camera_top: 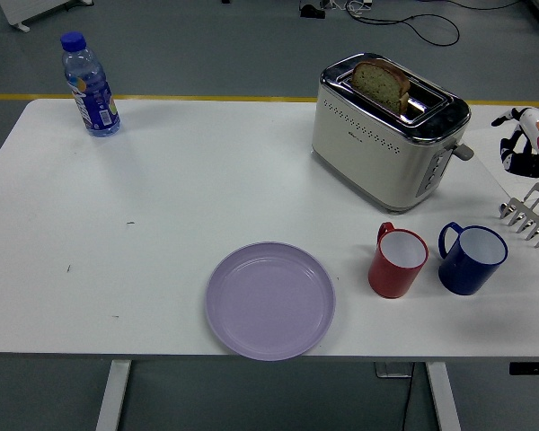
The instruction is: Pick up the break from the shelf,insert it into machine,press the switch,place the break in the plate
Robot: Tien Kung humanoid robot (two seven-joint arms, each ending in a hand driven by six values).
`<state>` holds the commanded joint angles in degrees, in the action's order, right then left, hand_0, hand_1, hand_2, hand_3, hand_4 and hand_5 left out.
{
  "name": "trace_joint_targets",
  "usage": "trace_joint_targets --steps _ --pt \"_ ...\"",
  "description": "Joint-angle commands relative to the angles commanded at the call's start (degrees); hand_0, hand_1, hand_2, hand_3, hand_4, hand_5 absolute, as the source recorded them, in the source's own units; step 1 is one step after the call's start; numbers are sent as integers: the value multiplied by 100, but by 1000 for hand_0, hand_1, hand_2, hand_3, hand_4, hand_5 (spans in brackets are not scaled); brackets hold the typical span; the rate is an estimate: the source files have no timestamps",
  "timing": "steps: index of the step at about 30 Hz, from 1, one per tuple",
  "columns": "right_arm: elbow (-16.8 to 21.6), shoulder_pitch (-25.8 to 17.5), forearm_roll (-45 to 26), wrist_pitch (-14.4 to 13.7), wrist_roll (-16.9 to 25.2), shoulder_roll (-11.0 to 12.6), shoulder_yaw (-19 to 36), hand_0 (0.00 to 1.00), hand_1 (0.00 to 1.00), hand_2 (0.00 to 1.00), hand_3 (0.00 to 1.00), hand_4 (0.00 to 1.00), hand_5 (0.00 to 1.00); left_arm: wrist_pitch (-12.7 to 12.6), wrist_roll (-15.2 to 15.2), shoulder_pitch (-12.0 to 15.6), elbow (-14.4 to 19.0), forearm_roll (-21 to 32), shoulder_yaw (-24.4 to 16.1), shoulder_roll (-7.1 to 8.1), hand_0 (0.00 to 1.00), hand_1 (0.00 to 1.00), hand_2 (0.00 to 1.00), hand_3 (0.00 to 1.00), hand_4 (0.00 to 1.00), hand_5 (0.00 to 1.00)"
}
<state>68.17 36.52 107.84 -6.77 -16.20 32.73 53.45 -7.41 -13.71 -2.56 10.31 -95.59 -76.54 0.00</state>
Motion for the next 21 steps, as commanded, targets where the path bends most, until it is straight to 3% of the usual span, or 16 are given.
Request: trace_joint_targets --steps 21 --pt "96 36 29 87 -111 -110 -390 238 261 388 678 375 5 -9 3 -12 0 96 100 0 614 471 439 566 311 929"
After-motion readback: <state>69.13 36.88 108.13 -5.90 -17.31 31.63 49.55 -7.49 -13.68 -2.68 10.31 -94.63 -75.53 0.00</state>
